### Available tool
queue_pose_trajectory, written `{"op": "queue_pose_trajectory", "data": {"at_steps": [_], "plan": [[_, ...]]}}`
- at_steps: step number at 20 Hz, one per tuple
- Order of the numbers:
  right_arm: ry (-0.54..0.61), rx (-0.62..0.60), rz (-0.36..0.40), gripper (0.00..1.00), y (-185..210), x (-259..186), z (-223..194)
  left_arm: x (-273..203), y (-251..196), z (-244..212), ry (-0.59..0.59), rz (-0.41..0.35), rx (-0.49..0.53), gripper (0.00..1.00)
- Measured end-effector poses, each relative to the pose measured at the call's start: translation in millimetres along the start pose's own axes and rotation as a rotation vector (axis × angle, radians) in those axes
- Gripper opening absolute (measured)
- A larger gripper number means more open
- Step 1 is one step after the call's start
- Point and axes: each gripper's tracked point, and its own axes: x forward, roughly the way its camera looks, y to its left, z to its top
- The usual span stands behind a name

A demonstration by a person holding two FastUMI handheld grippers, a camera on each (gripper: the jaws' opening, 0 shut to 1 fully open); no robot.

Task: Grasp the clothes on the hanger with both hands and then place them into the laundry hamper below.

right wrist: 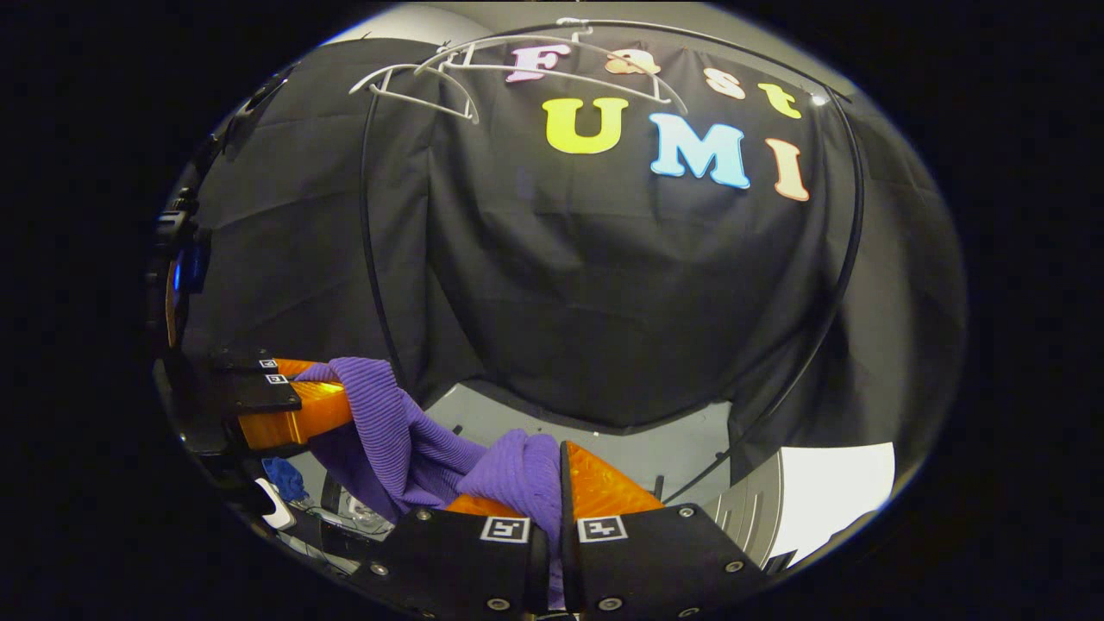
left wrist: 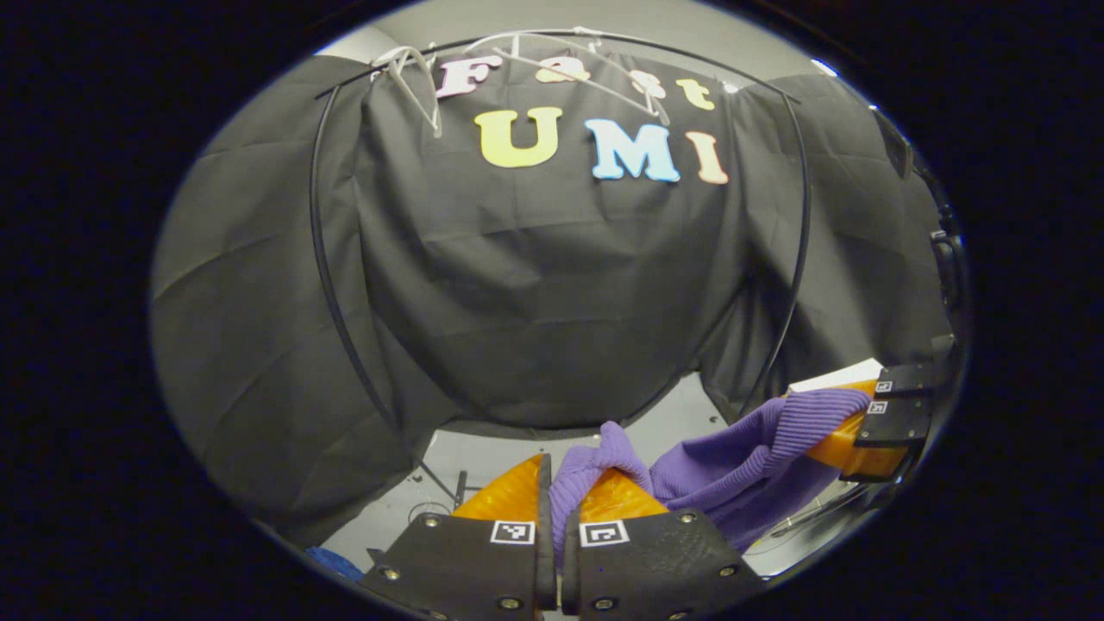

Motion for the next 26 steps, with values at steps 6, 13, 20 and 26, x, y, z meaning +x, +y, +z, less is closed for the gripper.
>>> {"op": "queue_pose_trajectory", "data": {"at_steps": [6, 13, 20, 26], "plan": [[0.185, -0.006, -0.020, 0.12, -10, 28, -61, 20, 9, -71, 0.172, 0.027, 0.031, 0.04], [0.245, 0.003, -0.011, 0.71, -15, 31, -70, 9, 21, -104, 0.243, 0.041, 0.016, 0.45], [0.092, 0.049, -0.079, 0.95, -30, -12, -24, -36, 37, 0, 0.002, 0.077, 0.041, 0.95], [-0.119, 0.079, -0.125, 0.95, -67, -65, 62, -86, 46, 86, -0.164, 0.098, 0.032, 1.00]]}}
